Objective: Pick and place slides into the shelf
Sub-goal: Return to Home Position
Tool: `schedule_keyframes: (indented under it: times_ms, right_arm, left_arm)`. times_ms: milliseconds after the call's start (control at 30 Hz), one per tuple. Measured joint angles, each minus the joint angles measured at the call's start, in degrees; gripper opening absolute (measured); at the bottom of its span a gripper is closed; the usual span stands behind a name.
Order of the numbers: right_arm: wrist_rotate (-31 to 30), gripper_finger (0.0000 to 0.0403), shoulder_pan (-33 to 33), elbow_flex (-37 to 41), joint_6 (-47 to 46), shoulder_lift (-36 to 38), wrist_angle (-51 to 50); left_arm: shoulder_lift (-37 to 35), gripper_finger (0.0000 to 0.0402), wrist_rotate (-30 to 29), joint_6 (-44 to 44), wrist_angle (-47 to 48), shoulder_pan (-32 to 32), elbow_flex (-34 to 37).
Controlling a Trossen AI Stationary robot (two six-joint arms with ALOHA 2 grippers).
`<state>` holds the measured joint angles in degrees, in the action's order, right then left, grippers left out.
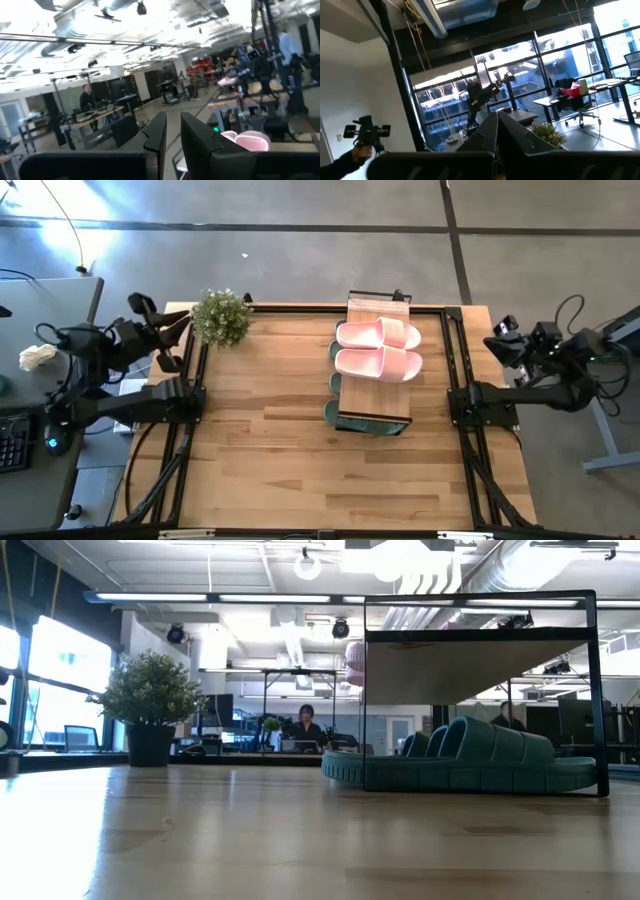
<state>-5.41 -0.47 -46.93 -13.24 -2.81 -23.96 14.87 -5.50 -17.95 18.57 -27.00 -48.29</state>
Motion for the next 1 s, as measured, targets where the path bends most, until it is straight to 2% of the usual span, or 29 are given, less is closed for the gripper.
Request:
schedule_keyframes:
  times_ms: [100,433,700,1000]
  right_arm:
    - [-0.18,0.0,0.0,3.87,-1.82,2.55,2.2]
    - [1.42,0.0,0.04,12.52,-4.84,2.54,12.67]
    - [2.7,0.0,0.02,22.28,-9.62,2.54,24.33]
    - [2.97,0.0,0.03,33.44,-16.35,2.54,35.36]
  left_arm:
    - [-4.18,0.0046,-1.38,1.46,-0.74,0.0,3.33]
    - [-14.17,0.0046,-4.3,4.4,-1.17,0.0,11.82]
    - [-14.51,0.0046,-4.12,7.74,-5.61,0.0,20.03]
    - [-14.51,0.0046,-1.61,13.53,-19.64,0.01,34.36]
